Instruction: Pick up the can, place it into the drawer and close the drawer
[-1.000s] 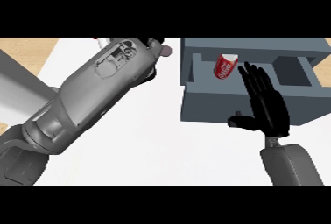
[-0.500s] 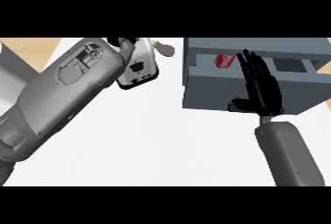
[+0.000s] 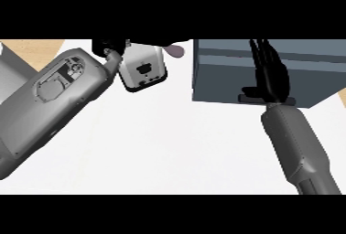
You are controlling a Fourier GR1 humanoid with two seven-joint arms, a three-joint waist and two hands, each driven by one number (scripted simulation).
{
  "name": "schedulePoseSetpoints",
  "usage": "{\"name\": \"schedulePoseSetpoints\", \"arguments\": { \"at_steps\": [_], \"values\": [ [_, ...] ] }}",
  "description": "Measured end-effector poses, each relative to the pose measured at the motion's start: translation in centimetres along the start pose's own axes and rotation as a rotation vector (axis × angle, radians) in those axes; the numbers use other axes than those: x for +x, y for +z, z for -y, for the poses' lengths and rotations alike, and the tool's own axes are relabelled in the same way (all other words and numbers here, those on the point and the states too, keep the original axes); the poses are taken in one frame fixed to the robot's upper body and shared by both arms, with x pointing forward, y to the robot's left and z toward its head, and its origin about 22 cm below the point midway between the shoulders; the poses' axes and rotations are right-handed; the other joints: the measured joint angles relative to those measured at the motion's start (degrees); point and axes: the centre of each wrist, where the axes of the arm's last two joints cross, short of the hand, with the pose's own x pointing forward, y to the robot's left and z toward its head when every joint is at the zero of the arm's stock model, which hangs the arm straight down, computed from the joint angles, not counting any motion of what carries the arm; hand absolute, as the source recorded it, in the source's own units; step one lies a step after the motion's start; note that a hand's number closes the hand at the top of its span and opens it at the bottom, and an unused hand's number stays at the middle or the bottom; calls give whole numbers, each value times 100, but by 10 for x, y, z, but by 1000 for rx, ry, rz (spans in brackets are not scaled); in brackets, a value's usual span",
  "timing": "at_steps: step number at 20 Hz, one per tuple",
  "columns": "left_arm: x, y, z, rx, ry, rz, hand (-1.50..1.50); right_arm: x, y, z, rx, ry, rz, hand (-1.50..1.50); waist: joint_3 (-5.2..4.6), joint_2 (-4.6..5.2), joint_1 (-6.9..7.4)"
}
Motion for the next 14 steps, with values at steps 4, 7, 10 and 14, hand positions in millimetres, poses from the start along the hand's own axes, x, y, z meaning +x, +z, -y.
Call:
{"name": "schedulePoseSetpoints", "arguments": {
  "at_steps": [4, 7, 10, 14],
  "values": [
    [-10, 9, -8, -5, -5, -10, -150, 4, -18, -3, -6, 6, -19, -150, 27, 39, 12],
    [-17, 15, -15, -10, -9, -10, -150, 7, -30, -4, -6, 4, -32, -150, 52, 72, 42],
    [-27, 22, -20, -17, -12, -8, -150, 7, -40, 0, -25, 16, -48, -150, 49, 88, 88],
    [-38, 30, -24, -15, -14, -11, -150, 10, -54, 5, -5, 20, -47, -150, 63, 122, 84]
  ]
}}
